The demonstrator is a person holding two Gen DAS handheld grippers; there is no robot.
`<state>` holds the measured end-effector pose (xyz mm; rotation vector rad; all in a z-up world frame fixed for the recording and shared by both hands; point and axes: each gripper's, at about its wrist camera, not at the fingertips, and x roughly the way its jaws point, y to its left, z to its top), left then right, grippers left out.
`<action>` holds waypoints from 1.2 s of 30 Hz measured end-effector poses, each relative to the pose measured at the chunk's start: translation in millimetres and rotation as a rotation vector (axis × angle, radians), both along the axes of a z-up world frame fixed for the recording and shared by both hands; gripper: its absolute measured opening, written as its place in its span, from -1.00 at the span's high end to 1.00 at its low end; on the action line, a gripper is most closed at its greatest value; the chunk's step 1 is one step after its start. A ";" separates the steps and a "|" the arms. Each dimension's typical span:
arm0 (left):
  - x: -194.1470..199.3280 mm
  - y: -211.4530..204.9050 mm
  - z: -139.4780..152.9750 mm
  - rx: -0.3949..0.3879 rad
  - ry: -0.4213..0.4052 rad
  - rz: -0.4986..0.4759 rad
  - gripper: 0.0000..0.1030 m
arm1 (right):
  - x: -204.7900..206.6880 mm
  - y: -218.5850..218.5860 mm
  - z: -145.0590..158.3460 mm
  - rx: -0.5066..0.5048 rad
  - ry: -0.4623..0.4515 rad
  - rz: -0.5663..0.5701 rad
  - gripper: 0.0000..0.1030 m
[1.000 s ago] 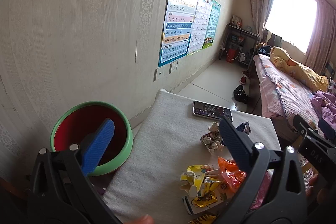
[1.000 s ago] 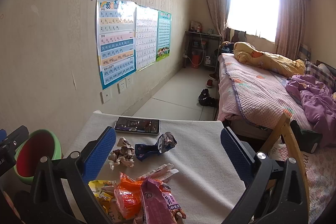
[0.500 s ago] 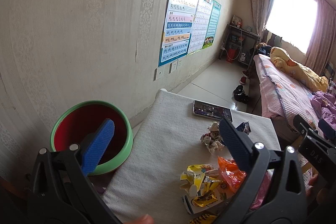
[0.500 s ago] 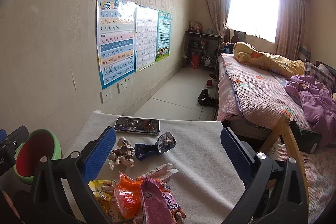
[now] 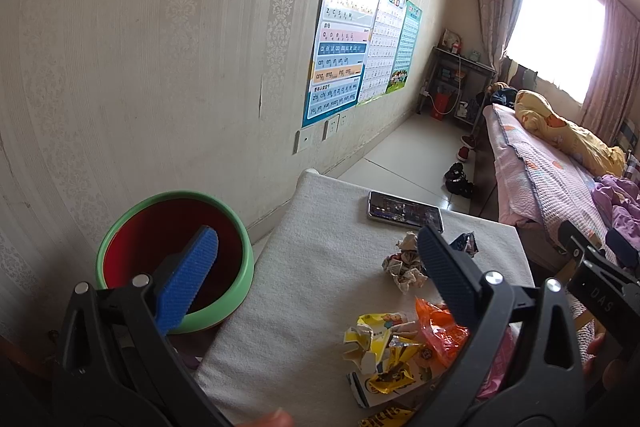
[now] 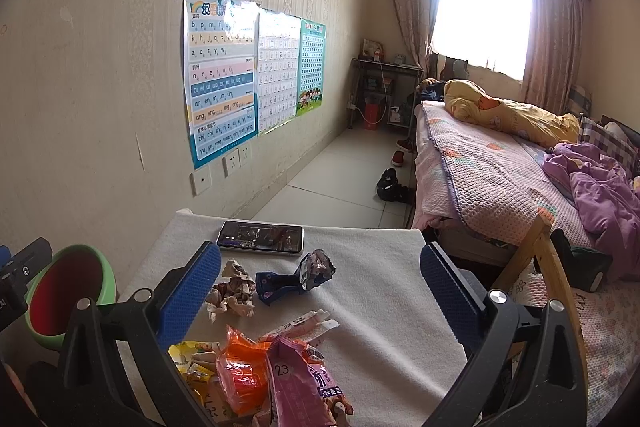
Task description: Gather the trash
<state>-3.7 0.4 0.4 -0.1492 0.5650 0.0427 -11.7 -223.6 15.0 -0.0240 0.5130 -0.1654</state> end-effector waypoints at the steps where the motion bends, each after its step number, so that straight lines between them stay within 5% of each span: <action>1: -0.9 -0.1 0.0 0.000 -0.001 0.000 -0.90 | -0.5 -0.7 0.4 -0.001 0.000 0.000 -0.87; 23: 1.9 -3.1 -1.4 0.020 0.023 -0.021 -0.89 | -3.5 -6.6 -3.9 0.003 0.005 -0.009 -0.87; 27: 4.3 -6.6 -5.1 0.044 0.033 -0.041 -0.89 | -3.6 -16.7 -3.5 0.080 -0.004 0.021 -0.87; 31: 10.5 -13.3 -23.3 0.100 0.114 -0.118 -0.89 | -0.4 -27.6 -11.4 0.107 0.029 0.082 -0.87; 34: 15.6 -21.2 -49.4 0.020 0.210 -0.227 -0.85 | 2.9 -35.3 -31.2 0.127 0.133 0.114 -0.87; 36: 19.0 -31.6 -70.5 -0.040 0.272 -0.294 -0.64 | 2.5 -37.7 -48.1 0.137 0.213 0.131 -0.87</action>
